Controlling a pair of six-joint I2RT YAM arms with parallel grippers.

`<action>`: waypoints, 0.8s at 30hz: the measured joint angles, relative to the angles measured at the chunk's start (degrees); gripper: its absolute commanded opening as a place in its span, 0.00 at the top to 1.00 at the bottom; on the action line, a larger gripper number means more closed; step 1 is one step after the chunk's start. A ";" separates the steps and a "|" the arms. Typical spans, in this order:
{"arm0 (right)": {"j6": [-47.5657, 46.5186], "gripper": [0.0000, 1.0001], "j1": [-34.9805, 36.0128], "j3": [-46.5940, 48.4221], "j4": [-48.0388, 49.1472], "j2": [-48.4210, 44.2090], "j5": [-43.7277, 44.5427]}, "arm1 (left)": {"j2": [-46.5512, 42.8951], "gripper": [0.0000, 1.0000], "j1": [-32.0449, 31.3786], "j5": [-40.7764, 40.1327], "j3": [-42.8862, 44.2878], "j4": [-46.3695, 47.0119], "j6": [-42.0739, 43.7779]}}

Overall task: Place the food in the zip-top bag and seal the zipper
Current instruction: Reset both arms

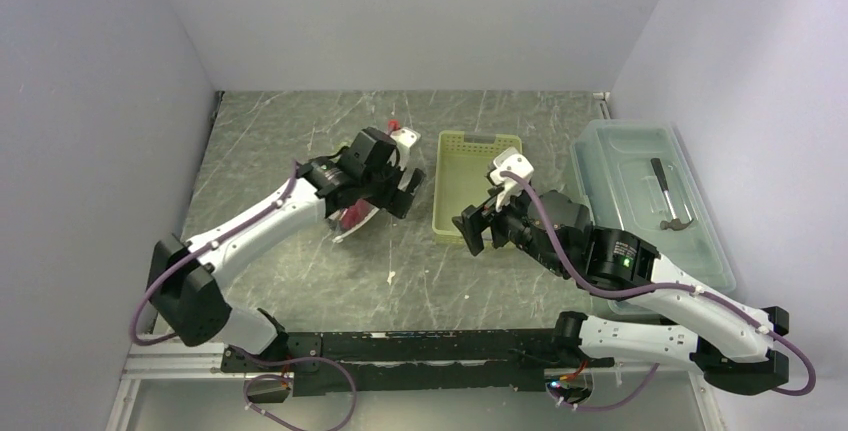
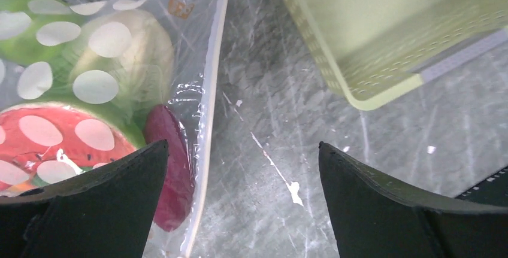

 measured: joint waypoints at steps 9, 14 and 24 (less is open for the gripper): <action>2.16 0.03 -0.04 2.40 -2.64 0.35 7.41 | -4.81 0.00 0.79 1.31 10.08 -6.56 -3.21; 2.34 0.00 -0.24 6.84 -4.15 2.03 10.69 | -5.60 0.00 4.57 3.96 17.35 -12.11 -4.74; 2.14 0.00 -20.63 10.71 -5.75 9.14 2.08 | -8.50 0.00 21.31 15.69 18.32 -18.49 -5.97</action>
